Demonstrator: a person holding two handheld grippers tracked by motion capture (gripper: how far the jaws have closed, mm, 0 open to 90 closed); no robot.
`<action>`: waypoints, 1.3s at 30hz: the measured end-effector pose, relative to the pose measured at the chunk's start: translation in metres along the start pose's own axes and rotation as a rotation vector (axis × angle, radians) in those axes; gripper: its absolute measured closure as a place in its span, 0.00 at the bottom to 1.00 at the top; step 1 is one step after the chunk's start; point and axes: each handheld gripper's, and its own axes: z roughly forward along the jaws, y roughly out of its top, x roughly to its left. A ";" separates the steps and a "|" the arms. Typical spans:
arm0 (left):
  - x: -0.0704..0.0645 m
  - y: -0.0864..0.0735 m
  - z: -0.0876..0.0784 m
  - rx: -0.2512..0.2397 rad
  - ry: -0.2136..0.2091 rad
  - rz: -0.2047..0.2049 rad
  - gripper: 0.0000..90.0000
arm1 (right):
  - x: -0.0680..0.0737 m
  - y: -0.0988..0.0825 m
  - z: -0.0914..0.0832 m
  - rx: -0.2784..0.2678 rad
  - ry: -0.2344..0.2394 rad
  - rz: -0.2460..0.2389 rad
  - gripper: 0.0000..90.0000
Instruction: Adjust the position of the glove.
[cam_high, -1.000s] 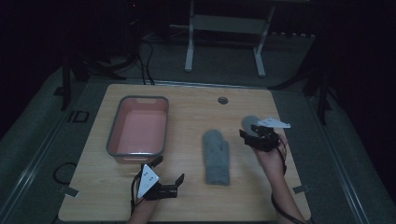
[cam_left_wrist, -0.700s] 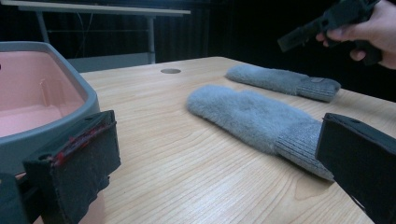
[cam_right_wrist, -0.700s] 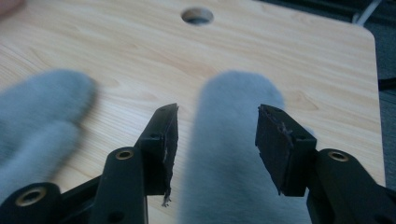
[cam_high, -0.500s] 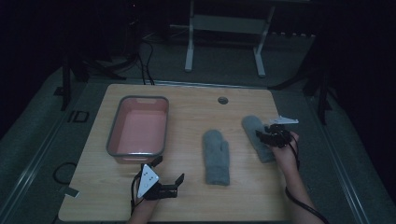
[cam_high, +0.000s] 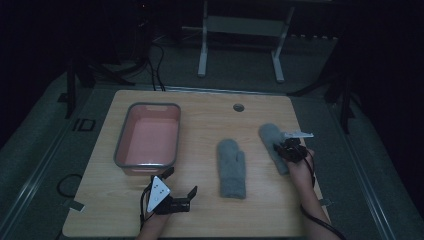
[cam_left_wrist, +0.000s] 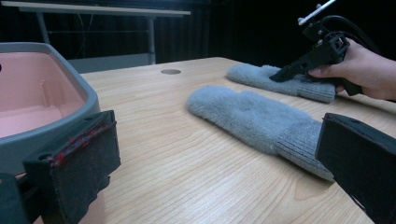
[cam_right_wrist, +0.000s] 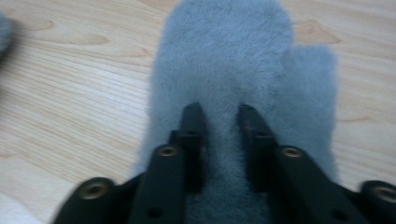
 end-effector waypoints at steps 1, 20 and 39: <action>0.000 0.000 0.000 0.000 0.000 0.000 0.00 | 0.001 0.001 -0.001 0.005 0.002 0.003 0.87; 0.000 0.000 0.000 -0.002 0.008 -0.005 0.00 | 0.036 -0.015 -0.076 -0.069 -0.118 0.221 0.92; 0.000 0.000 0.000 0.003 0.008 -0.001 0.00 | 0.042 -0.054 -0.076 -0.014 -0.159 0.294 0.91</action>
